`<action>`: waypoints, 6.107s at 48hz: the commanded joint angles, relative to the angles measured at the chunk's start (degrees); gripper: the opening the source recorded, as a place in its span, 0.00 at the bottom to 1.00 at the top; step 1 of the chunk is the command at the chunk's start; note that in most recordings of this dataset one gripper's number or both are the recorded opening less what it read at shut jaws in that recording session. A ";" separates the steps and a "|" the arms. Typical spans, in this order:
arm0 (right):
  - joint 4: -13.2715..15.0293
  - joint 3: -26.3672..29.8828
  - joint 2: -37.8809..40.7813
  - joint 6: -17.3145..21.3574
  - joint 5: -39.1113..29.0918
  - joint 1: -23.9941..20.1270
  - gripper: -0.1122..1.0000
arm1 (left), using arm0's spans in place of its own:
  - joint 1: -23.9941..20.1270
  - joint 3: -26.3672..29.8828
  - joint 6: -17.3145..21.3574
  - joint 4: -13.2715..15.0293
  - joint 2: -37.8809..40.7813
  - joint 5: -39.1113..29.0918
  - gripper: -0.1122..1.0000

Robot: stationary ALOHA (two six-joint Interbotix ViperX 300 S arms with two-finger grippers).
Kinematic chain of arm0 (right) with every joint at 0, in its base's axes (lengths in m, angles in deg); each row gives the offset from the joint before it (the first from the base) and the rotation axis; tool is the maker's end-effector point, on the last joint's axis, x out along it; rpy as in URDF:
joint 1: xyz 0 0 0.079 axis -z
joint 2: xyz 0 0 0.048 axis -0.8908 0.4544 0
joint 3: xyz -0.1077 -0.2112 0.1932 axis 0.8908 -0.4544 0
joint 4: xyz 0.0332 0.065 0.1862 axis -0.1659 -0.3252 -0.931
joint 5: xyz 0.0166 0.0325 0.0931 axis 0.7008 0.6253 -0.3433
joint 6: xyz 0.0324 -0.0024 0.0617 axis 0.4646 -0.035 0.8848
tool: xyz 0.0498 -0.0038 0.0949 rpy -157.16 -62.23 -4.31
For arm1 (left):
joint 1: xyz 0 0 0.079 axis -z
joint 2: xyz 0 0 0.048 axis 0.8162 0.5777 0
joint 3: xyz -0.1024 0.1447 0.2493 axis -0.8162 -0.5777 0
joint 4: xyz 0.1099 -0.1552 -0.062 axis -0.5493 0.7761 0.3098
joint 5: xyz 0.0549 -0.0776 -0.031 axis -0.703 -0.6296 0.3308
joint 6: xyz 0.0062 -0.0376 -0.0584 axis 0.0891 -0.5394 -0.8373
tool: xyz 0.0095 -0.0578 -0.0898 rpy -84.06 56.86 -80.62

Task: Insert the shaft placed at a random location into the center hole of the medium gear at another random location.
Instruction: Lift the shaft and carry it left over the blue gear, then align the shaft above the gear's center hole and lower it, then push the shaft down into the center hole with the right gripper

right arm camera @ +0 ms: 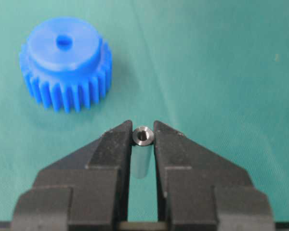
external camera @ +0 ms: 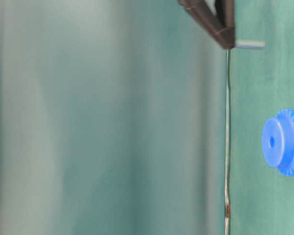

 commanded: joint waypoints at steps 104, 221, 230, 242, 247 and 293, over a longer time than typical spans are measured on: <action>-1.49 27.95 12.39 0.00 -15.47 -10.46 0.23 | -0.97 0.53 0.18 -0.09 0.26 -0.79 0.10; -1.76 25.49 13.97 -0.62 -10.28 -8.44 0.23 | -1.85 0.44 0.44 -0.18 0.09 -1.23 0.10; -1.76 25.40 13.97 -0.62 -9.58 -9.05 0.23 | -2.37 0.44 0.53 -0.18 0.09 -1.32 0.10; -1.76 25.58 15.03 -0.62 -8.09 -9.05 0.23 | -2.46 0.44 0.53 -0.09 0.09 -1.23 0.10; -1.76 25.75 15.82 -0.62 -7.82 -9.05 0.23 | -2.37 0.44 0.53 -0.18 0.09 -1.32 0.10; -1.58 26.28 21.71 -0.62 -6.86 -8.70 0.23 | -2.46 0.44 0.44 -0.18 0.35 -1.49 0.10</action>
